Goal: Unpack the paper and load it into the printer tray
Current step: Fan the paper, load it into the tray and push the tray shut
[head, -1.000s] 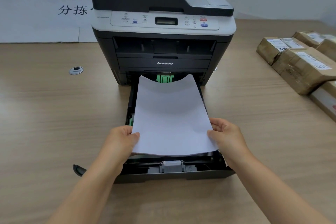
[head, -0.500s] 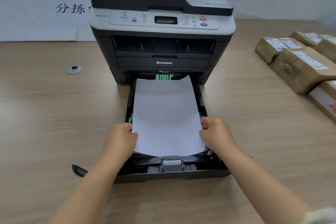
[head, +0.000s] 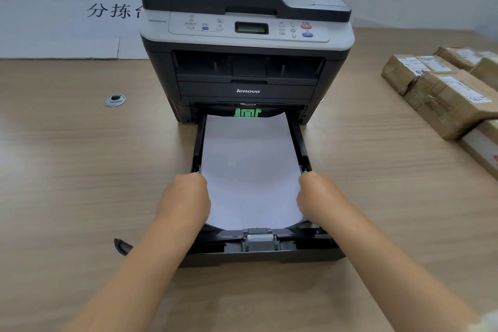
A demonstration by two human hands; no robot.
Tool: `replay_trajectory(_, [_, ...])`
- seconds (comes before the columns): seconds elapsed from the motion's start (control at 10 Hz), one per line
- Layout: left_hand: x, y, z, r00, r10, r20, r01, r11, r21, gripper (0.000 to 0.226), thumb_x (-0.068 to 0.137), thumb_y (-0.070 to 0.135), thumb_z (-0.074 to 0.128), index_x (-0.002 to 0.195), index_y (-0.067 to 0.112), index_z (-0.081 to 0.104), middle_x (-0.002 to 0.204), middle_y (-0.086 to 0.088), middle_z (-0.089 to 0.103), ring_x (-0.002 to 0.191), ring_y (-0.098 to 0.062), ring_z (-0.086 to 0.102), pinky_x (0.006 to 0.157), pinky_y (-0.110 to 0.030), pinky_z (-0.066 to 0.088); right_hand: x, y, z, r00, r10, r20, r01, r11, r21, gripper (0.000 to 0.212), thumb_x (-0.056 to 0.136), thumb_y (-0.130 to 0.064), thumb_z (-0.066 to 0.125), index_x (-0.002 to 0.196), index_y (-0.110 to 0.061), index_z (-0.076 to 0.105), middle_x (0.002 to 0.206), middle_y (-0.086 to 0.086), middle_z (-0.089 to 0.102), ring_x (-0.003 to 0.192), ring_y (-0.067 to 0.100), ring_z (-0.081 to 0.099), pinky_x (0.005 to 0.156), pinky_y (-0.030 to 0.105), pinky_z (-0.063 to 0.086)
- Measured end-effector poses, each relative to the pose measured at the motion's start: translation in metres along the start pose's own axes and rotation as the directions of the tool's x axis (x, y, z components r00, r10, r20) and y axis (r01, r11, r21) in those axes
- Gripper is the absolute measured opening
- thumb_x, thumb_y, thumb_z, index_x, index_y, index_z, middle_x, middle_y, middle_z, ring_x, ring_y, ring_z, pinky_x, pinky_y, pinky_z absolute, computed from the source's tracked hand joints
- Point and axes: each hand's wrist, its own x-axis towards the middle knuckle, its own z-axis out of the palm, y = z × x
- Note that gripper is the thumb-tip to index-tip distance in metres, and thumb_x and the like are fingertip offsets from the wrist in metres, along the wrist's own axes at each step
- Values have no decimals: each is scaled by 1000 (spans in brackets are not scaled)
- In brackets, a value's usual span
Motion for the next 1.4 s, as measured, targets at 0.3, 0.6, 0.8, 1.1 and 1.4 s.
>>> replay_trajectory(0.3, [3,-10,-3,1000,17,-12,-16,994,111,37,81,-10,40,51,11,36,54,-2,37,46,-15,32,49,-25,35,-6,8,-5,988,-70,-140,56,994,-97,36,85,8,41,58,-12,30,61,2,34,51,16,35,44,23,31])
replay_trajectory(0.6, [-6,-26,9,977,108,-183,-114,993,-25,21,77,-10,40,70,2,55,59,-13,50,59,-29,43,51,-30,32,3,36,13,942,-16,-336,107,961,253,25,89,6,35,105,0,53,91,13,62,93,34,59,67,34,48])
replay_trajectory(0.8, [-24,-18,7,981,71,-178,-90,991,-99,35,88,-1,41,115,4,62,103,-22,70,75,-28,41,68,-31,37,6,36,27,963,59,-263,80,868,490,36,92,2,32,127,6,43,127,24,55,119,38,51,96,43,44])
replay_trajectory(1.1, [-32,-17,4,994,-21,-106,-14,949,-315,45,90,6,42,133,12,52,129,-7,63,115,-31,57,90,-33,43,12,38,39,946,28,-324,160,827,539,16,86,2,34,82,6,49,86,15,62,83,35,55,67,37,45])
replay_trajectory(1.4, [-31,-20,3,994,-52,-92,12,919,-394,41,87,5,44,124,14,58,117,-5,68,104,-26,60,79,-30,43,9,37,38,937,-13,-350,195,849,491,20,86,3,35,68,-5,38,66,11,40,62,22,32,53,31,19])
